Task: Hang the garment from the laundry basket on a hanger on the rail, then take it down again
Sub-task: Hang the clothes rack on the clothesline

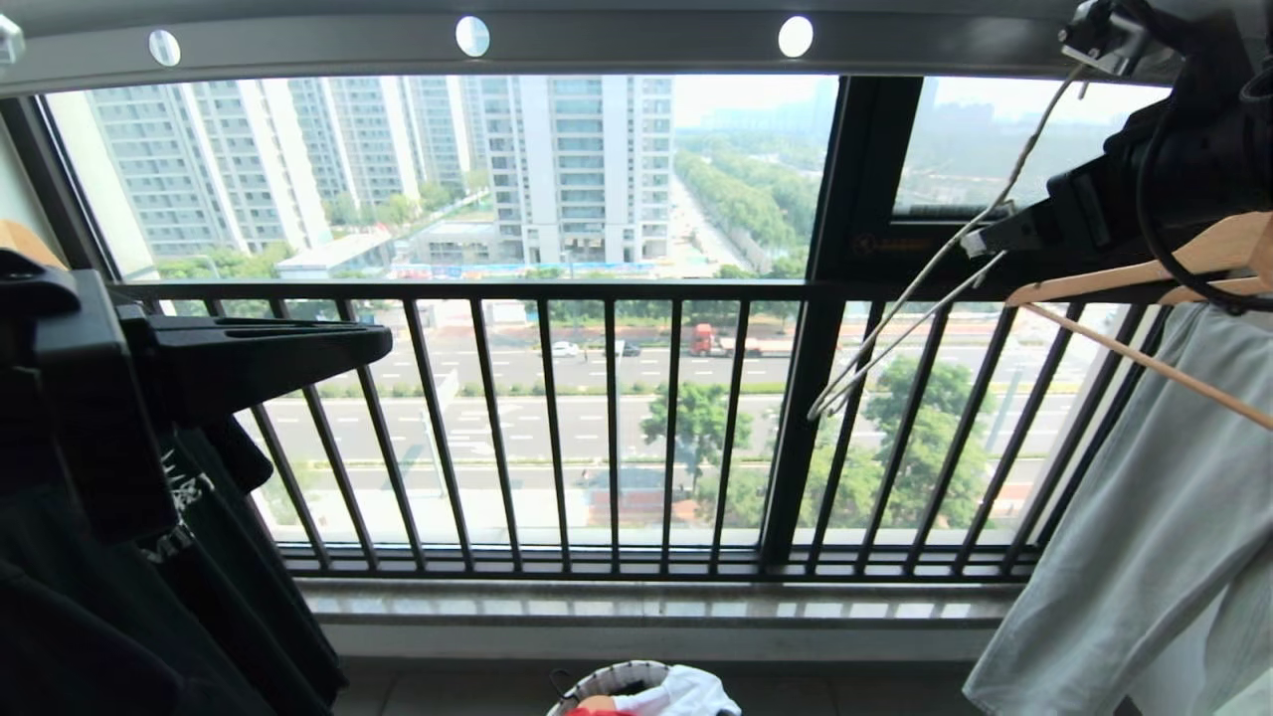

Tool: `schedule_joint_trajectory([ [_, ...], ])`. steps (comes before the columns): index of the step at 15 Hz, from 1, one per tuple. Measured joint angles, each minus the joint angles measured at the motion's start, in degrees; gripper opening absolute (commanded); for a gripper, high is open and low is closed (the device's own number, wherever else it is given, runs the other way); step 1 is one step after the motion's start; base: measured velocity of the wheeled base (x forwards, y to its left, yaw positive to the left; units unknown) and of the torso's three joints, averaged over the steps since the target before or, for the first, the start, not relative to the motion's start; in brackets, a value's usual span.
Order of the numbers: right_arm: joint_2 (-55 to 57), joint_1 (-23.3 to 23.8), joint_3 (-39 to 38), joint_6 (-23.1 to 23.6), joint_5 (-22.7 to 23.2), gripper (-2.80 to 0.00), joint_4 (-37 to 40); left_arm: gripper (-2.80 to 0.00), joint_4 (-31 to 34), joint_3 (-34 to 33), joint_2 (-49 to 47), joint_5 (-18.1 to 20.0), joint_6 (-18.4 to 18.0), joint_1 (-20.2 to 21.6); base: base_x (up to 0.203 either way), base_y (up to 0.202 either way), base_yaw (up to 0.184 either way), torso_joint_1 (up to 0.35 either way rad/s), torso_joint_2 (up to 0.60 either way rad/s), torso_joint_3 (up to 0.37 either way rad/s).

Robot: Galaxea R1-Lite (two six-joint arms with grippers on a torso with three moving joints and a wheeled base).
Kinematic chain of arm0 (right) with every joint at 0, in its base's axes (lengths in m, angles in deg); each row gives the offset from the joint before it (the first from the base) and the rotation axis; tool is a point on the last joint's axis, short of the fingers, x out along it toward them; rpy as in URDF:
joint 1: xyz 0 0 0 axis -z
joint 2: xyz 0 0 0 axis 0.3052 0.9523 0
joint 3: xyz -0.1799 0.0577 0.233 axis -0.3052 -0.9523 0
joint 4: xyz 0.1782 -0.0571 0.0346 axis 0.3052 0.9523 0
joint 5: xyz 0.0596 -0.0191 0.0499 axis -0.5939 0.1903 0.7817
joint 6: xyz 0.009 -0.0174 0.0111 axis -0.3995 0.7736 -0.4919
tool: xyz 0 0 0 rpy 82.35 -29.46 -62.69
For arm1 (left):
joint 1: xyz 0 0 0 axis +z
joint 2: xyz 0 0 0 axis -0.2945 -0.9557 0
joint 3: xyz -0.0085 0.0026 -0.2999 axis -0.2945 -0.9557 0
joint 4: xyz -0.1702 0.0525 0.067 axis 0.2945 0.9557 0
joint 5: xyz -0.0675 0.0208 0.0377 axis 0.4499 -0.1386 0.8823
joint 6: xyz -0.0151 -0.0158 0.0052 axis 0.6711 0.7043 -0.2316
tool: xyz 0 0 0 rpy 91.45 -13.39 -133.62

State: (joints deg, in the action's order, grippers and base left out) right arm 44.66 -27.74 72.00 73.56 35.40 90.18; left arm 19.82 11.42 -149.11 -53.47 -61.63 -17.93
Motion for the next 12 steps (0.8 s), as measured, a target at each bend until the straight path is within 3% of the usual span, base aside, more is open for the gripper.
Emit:
schedule_joint_trajectory([
  [7, -4.09, 0.05, -0.97, -1.4, -0.02, 0.0, 0.11, -2.8, 0.09, -0.11, 0.0, 0.0, -0.02, 0.0, 0.0, 0.0, 0.0, 0.0, 0.0, 0.0],
  [12, -10.08, 0.02, -5.89, -1.71, 0.06, 0.0, 0.11, -2.8, 0.08, -0.11, 0.11, 0.01, 0.0, 0.0, 0.0, 0.0, 0.0, 0.0, 0.0, 0.0],
])
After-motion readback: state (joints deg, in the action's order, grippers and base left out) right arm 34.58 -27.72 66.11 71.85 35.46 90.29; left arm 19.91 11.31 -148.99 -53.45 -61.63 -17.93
